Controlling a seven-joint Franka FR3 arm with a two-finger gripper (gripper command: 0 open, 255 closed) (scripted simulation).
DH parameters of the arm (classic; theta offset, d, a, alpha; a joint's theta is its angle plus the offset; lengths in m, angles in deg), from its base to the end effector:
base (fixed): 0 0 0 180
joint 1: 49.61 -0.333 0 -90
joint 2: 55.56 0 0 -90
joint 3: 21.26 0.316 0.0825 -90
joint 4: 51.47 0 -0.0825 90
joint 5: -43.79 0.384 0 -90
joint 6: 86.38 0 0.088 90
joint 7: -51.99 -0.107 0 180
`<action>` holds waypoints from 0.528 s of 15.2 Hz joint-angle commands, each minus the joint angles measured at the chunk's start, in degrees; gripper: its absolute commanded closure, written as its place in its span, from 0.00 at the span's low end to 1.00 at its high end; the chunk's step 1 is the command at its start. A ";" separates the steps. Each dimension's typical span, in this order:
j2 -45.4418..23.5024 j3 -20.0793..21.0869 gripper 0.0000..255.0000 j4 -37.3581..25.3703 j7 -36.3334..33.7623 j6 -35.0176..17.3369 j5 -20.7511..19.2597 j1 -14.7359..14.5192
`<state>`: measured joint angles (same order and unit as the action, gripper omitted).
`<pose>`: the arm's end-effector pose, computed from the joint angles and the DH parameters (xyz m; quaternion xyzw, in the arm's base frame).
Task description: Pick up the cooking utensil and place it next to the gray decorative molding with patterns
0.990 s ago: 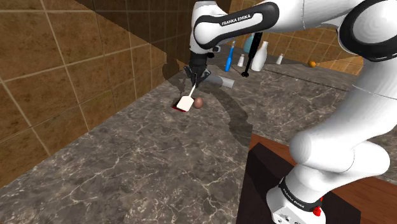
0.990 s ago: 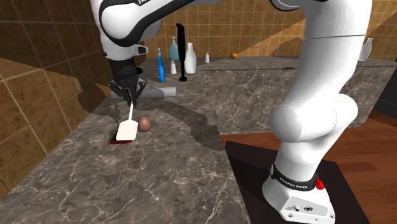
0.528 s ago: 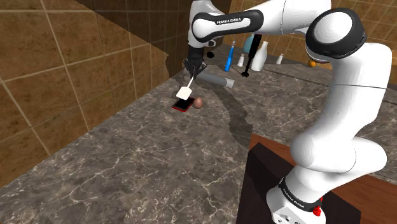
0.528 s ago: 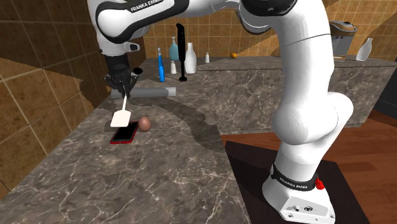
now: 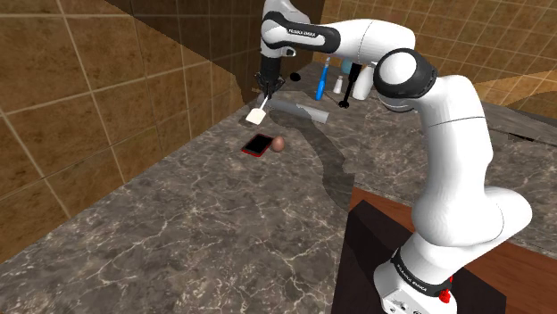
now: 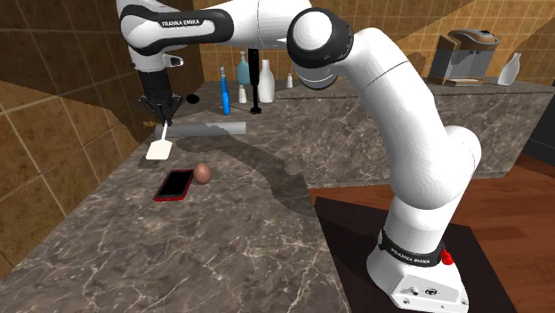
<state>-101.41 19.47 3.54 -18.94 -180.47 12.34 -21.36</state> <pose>0.7432 -0.0910 0.4588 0.8352 -0.5489 0.0286 0.0165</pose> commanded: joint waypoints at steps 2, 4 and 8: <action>-2.24 -0.75 1.00 -2.02 0.32 -0.25 -0.75 -0.98; -2.08 -0.69 1.00 0.05 -0.12 -1.89 -0.79 -0.29; -2.09 -0.70 1.00 3.55 -0.91 -4.92 -1.00 0.80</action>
<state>-103.24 18.86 6.55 -19.74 -184.65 11.46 -20.71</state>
